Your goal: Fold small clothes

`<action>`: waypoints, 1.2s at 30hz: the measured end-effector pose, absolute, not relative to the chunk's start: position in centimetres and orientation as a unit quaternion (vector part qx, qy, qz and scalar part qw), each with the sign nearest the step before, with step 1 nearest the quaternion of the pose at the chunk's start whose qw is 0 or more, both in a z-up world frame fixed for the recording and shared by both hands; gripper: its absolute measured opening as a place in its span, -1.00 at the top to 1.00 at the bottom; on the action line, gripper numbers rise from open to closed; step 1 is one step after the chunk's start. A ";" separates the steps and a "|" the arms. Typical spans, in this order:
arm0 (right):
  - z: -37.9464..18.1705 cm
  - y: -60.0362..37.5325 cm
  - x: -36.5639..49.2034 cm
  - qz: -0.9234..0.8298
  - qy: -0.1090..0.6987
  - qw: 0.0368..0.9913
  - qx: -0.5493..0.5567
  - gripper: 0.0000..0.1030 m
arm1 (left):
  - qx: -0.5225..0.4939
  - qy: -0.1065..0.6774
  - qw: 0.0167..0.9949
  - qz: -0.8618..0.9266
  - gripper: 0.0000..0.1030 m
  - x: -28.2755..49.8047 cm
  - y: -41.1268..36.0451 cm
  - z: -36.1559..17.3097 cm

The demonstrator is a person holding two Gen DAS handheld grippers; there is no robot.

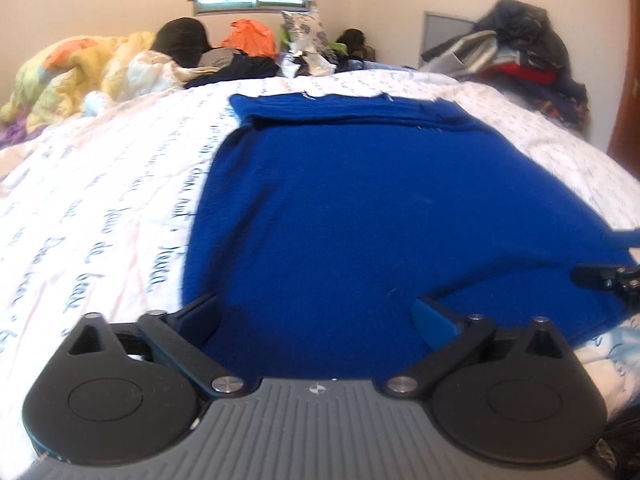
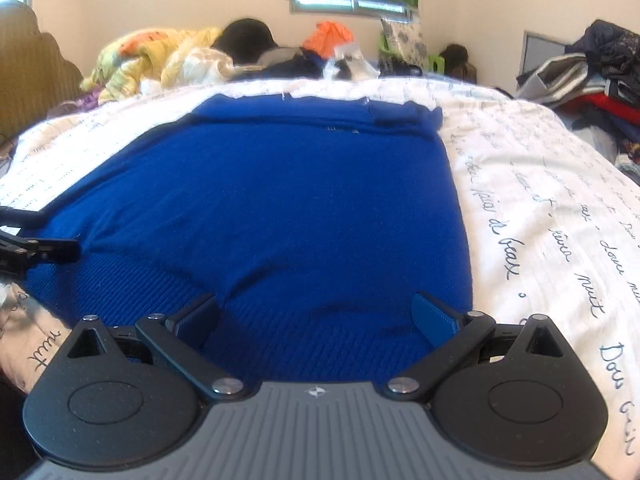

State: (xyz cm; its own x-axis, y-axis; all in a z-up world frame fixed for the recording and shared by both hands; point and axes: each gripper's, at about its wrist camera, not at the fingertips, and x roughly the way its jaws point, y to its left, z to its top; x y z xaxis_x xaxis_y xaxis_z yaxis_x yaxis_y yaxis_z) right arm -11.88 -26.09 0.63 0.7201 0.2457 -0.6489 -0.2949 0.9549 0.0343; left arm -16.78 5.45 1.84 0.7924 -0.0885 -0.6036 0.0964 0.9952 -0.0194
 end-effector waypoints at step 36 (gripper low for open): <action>6.5 -34.6 -7.3 0.155 0.398 0.888 0.169 -0.47 | -0.106 0.325 0.936 -0.085 -0.76 -16.0 11.9 9.3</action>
State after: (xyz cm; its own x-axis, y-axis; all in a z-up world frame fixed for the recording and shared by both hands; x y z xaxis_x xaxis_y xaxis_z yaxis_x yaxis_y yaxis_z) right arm -7.28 -34.56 6.54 0.6351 0.4109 -0.6541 -0.1413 0.8943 0.4246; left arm -16.04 11.91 9.34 0.7742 -0.2287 -0.5901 0.0910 0.9630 -0.2538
